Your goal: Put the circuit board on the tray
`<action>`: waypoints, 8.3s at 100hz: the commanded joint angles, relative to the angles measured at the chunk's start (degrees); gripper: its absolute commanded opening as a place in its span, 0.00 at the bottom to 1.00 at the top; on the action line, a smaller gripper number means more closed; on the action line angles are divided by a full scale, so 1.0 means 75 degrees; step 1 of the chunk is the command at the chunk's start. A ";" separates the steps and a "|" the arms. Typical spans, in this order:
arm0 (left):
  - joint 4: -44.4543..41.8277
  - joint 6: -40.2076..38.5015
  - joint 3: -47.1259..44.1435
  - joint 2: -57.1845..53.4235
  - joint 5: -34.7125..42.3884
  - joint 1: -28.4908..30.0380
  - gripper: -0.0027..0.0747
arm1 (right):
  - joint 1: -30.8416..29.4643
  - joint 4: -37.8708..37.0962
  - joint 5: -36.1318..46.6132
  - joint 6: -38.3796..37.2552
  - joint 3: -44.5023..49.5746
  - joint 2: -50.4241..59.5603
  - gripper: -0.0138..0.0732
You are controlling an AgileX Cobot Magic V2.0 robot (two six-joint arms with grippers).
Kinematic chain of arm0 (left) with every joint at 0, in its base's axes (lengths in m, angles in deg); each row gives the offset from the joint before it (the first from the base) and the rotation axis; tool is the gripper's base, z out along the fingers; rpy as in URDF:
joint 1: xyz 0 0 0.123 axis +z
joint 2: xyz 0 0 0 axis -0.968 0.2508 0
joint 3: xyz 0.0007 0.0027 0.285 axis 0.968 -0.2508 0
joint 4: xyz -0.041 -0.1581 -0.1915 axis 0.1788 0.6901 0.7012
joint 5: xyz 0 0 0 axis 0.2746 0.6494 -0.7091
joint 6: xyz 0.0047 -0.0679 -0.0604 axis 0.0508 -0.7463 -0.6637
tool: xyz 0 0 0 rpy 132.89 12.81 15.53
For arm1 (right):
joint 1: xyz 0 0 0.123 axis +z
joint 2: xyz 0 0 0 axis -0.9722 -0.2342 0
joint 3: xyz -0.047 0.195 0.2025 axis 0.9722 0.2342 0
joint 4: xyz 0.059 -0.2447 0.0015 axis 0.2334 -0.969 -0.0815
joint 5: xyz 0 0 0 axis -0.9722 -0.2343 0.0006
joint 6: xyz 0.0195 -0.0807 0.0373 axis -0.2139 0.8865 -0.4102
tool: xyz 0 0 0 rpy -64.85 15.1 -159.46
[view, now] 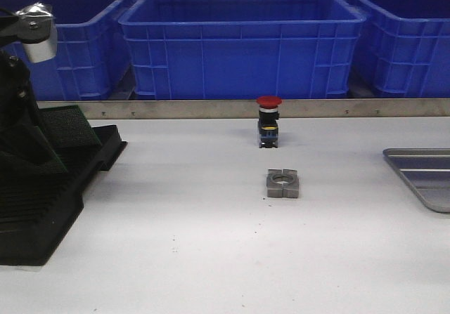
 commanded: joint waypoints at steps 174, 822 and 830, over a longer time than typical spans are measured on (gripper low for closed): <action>0.5985 -0.0013 0.1038 -0.1570 -0.3313 -0.2779 0.05 | 0.2799 0.0076 -0.7124 0.4377 -0.1501 0.1150 0.08; -0.4190 -1.1700 -0.7903 -1.2953 0.3229 0.0811 0.01 | 0.1323 -0.1910 -0.0717 -0.0284 0.2981 0.9094 0.09; -0.4028 -1.1700 -0.7890 -1.2953 0.3318 0.0811 0.01 | 0.1323 -0.1910 -0.0717 -0.0284 0.2981 0.9094 0.09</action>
